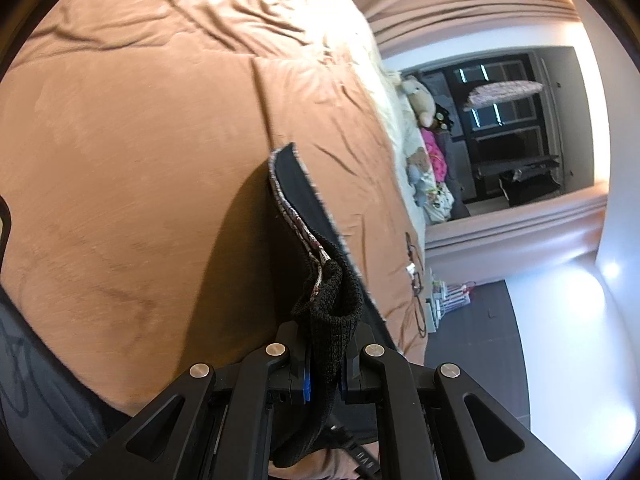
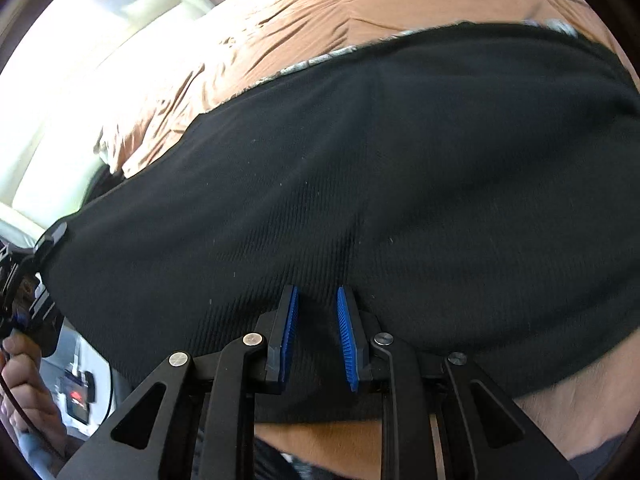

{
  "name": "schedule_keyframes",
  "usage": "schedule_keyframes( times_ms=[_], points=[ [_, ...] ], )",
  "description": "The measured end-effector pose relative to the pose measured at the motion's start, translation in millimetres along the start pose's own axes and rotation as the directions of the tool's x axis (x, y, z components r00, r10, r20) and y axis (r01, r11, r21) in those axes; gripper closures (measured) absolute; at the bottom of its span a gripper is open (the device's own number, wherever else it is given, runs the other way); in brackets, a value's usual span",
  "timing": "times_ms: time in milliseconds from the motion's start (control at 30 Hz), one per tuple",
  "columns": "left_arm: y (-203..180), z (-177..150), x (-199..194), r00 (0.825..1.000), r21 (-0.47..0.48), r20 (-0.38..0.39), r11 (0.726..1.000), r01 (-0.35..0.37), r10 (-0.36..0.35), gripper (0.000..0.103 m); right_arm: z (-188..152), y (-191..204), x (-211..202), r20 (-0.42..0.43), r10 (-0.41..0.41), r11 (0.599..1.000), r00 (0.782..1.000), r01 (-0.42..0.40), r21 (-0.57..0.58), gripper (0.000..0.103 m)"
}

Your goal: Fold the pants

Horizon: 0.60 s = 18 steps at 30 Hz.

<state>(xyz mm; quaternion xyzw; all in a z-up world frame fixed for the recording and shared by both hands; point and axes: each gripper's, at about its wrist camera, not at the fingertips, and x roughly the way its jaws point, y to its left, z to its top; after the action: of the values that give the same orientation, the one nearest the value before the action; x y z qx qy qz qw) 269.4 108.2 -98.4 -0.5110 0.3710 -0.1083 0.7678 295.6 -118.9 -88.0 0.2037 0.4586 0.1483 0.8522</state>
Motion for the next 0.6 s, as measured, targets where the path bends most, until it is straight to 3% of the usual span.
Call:
schedule_keyframes(
  times_ms=[300,600],
  points=[
    [-50,-6,8,0.998,0.093,-0.027,0.994,0.051,-0.049,0.094,-12,-30,-24,0.001,0.080,0.995,0.997,-0.080,0.055,0.085],
    [-115,-20,37,0.991,0.213,-0.095,0.971,0.110,-0.091,0.094,-10,-75,-77,0.122,0.093,0.989,0.988,-0.106,0.106,0.085]
  ],
)
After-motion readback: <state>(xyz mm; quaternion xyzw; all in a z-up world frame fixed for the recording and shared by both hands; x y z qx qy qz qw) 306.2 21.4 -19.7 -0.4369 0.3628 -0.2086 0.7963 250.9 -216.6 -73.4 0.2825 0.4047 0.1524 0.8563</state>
